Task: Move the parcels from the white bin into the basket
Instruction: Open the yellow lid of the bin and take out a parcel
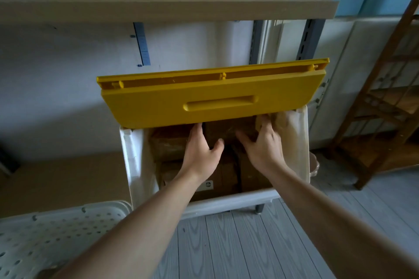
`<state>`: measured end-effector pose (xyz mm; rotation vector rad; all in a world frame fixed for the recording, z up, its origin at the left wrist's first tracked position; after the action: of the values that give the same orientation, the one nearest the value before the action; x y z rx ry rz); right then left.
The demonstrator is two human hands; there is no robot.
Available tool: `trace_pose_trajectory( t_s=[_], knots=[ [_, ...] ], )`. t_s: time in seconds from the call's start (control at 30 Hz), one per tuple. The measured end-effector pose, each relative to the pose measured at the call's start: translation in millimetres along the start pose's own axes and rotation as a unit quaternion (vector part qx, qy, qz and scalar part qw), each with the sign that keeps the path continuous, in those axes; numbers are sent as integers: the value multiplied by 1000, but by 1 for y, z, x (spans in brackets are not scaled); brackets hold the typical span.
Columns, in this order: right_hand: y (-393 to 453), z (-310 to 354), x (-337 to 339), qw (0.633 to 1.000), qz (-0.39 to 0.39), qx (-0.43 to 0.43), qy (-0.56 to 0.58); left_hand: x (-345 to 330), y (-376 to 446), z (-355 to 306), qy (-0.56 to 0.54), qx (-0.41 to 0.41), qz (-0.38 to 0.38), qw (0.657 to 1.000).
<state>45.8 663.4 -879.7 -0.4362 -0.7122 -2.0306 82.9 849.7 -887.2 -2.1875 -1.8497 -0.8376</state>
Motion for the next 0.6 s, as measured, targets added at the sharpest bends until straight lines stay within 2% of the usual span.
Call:
trace_pose_trajectory(
  t_s=[0.17, 0.27, 0.47, 0.6],
  knots=[
    [9, -3, -19, 997, 18, -65, 49, -22, 12, 15, -74, 101, 29, 992],
    [10, -6, -16, 993, -8, -91, 73, -22, 11, 19, -91, 140, 23, 986],
    [-5, -5, 6, 992, -73, -81, 68, -16, -7, 12, -107, 140, 5, 984],
    [-20, 5, 20, 993, -60, -67, 72, 4, -19, 7, -187, 154, -45, 969]
  ],
)
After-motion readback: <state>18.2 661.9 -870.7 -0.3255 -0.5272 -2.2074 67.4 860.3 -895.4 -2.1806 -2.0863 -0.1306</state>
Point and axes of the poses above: each hand's wrist, its own y-axis towards the middle knuckle, its own x-axis out of the back of the hand, z = x × y, the point moved 10 cm from there along y, towards the middle knuckle, and after that the axes turned 4 degrees about y, right-handed, at the moved point
